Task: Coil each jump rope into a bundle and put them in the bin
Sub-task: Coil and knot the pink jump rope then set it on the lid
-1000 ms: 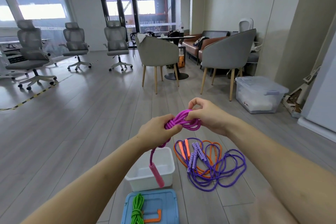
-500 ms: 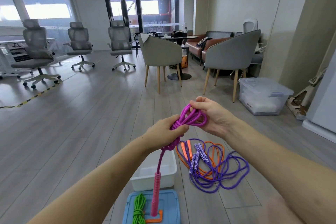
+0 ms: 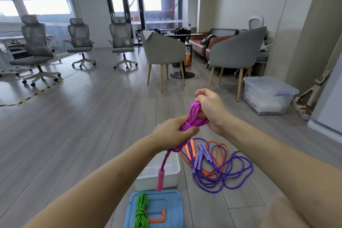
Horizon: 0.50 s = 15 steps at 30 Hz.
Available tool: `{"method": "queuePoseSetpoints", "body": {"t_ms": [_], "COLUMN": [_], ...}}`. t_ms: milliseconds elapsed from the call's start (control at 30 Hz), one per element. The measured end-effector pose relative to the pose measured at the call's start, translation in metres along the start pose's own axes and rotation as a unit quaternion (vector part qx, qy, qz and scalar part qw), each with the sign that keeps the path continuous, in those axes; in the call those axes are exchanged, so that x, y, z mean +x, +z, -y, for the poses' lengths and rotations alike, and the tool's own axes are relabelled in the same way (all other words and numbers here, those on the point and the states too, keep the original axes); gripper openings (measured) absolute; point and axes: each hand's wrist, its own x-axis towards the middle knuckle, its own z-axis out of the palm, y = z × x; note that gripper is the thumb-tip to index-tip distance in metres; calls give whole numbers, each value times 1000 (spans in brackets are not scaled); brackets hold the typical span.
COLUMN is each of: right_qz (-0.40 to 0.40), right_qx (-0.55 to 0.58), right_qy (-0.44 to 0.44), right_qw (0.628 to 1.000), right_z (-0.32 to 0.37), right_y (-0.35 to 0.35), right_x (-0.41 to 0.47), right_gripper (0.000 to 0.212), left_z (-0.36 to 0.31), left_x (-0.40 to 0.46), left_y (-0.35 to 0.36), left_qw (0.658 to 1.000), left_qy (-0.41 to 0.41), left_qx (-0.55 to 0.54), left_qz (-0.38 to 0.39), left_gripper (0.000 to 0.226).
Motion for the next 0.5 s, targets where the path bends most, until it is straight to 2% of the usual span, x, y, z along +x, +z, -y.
{"method": "queuePoseSetpoints", "body": {"t_ms": [100,167,267,333,400,467,500], "right_qz": [-16,-1,12,-1,27,80,94], "right_qx": [-161,-256,-304,-239,-84,45,63], "right_qy": [-45,-95,-131,-86,2,50,47], "right_qw": [986,962,943,967,996,995,992], "right_z": [6,10,11,6,1,-3,-6], "right_y": [0,2,1,-3,-10,-15,-16], "right_x": [-3,-7,-11,-7,-5,-6,-6], "right_gripper": [16,16,15,14,15,27,31], "left_z": [-11,-16,-19,-13,-3,5,6], "left_x": [-1,-2,-2,-3,-4,-6,-8], "left_y": [4,8,13,14,13,11,10], "left_qw": [999,998,997,998,1000,998,994], "left_qy": [-4,-6,-8,-2,-4,-17,-22], "left_qx": [24,57,68,66,28,-61,-101], "left_qz": [26,29,27,19,9,-11,-28], "left_gripper": [35,37,36,32,28,28,30]}}
